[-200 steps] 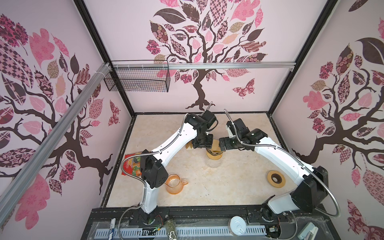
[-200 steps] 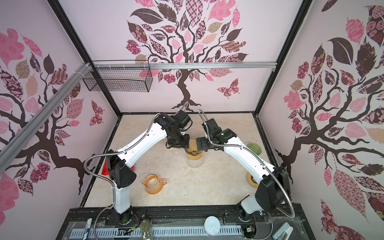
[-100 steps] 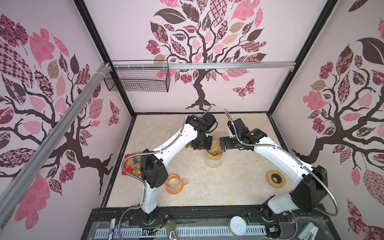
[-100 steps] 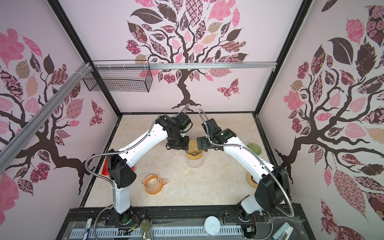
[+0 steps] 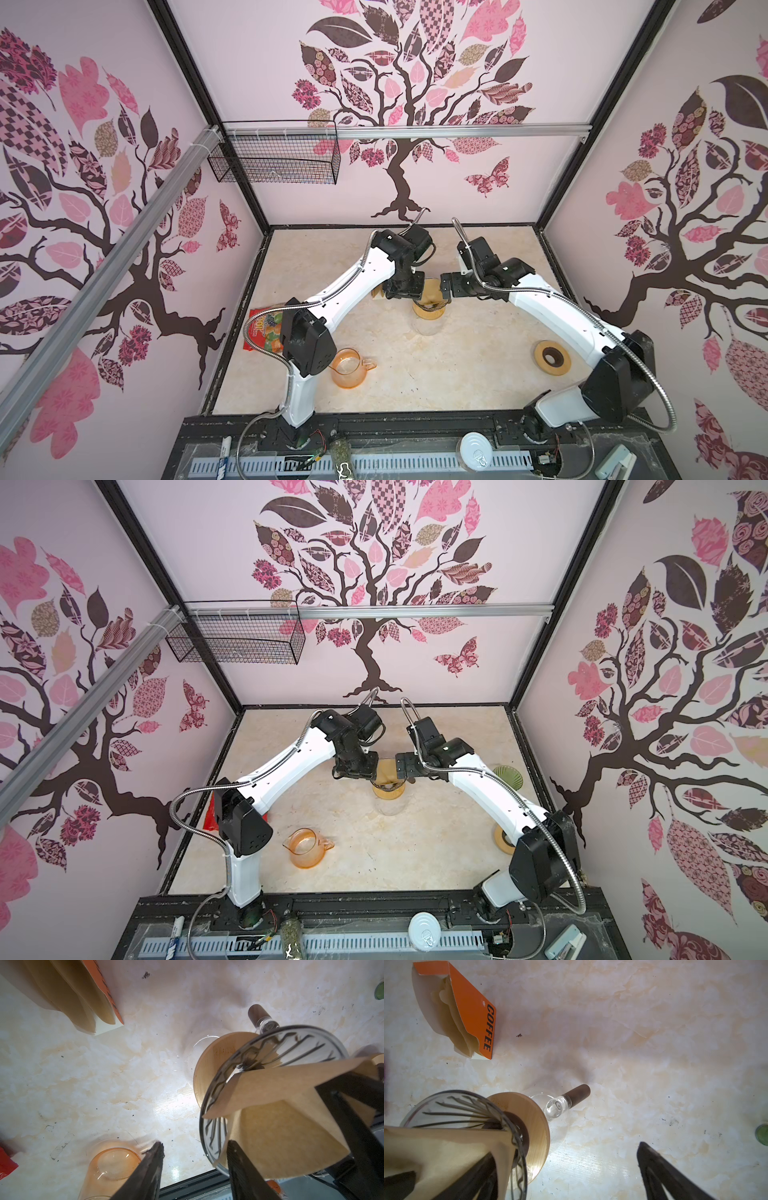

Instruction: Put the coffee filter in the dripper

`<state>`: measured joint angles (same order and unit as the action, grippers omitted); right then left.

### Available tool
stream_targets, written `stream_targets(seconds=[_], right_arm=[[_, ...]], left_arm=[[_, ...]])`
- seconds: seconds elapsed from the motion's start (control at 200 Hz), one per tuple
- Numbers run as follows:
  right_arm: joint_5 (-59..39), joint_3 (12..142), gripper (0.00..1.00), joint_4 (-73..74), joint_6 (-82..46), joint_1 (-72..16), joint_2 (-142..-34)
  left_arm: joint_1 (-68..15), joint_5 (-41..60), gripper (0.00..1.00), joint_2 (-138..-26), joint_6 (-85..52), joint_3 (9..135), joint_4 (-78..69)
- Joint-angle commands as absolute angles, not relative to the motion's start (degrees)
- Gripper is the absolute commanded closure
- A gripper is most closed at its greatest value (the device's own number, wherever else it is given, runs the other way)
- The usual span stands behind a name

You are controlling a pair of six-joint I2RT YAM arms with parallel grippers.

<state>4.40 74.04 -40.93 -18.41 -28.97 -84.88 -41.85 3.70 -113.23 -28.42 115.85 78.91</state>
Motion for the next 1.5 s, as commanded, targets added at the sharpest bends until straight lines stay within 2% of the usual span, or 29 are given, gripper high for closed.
stream_targets(seconds=[0.0,0.46,0.865,1.155,1.496], right_arm=[[3.65,72.68,0.00,-40.26,-19.11,-28.43,-85.46],[2.03,71.31,0.00,-39.34,-19.47,-28.05,-84.81],[-0.13,77.94,0.00,-43.19,-19.64,-28.04,-81.03],[-0.69,74.21,0.00,-43.83,-19.60,-28.05,-78.07],[-1.93,71.97,0.00,-43.33,-19.38,-28.10,-78.30]], left_arm=[[-41.95,2.90,0.47,-113.66,-27.72,114.34,78.74],[-41.92,2.98,0.47,-114.41,-27.51,113.73,78.33],[-41.93,3.91,0.47,-114.36,-27.50,113.81,78.08],[-41.95,4.93,0.47,-113.39,-28.32,114.88,77.86],[-41.87,5.45,0.41,-110.74,-29.32,115.47,77.94]])
